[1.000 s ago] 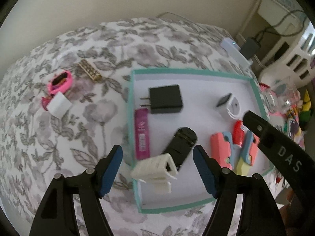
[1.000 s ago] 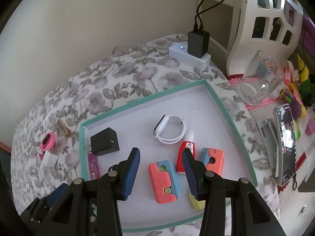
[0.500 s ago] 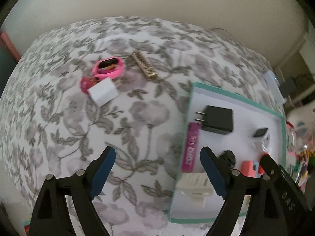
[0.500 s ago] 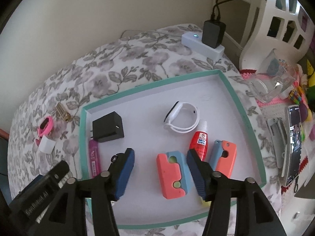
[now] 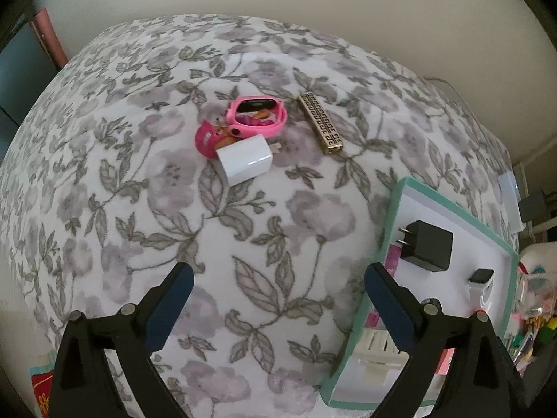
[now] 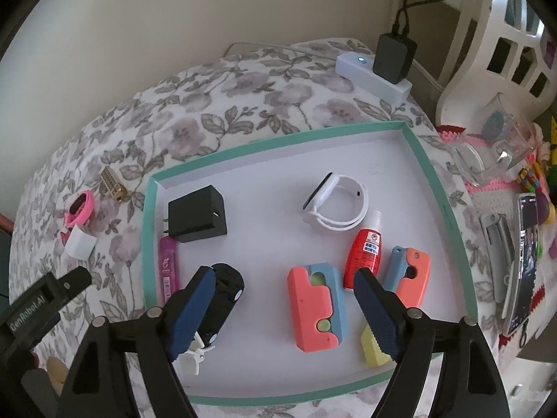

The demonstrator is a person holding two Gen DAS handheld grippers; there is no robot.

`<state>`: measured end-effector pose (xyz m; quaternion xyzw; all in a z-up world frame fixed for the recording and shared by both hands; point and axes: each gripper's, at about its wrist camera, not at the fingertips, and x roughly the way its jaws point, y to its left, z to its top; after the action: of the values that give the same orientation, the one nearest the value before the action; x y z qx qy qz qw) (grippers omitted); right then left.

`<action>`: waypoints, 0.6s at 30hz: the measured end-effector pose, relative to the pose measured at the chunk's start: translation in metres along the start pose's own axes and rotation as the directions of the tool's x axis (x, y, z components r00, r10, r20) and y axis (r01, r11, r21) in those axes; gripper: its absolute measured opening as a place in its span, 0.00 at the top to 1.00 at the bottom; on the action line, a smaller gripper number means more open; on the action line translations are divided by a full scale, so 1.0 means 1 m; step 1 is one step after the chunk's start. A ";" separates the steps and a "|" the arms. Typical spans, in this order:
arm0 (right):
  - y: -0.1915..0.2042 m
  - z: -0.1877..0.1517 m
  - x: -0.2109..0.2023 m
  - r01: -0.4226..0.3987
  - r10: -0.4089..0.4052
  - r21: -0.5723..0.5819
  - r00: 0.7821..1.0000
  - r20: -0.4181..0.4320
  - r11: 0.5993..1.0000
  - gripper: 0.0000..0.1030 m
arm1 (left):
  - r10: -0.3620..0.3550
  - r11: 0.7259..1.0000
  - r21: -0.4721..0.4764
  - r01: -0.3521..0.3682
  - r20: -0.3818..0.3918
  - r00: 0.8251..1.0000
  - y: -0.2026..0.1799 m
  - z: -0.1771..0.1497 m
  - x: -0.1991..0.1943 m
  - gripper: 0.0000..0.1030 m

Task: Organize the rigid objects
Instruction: 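Move both tools back toward the pink watch and white cube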

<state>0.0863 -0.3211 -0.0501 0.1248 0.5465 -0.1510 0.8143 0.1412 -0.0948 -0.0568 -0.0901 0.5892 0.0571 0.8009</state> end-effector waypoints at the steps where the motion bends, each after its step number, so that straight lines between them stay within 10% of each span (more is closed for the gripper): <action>1: 0.001 0.000 0.001 0.002 -0.002 -0.004 1.000 -0.001 1.000 0.11 | 0.001 1.000 -0.003 -0.001 0.000 1.000 0.001 0.001 0.000 0.04; 18: 0.026 -0.003 0.003 0.030 -0.027 -0.095 0.999 0.034 0.995 0.00 | 0.021 0.994 -0.104 -0.015 0.055 0.998 0.047 0.026 -0.005 0.00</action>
<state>0.0948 -0.2960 -0.0527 0.0756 0.5415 -0.1385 0.8257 0.1548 -0.0431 -0.0478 -0.1246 0.5634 0.0972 0.8109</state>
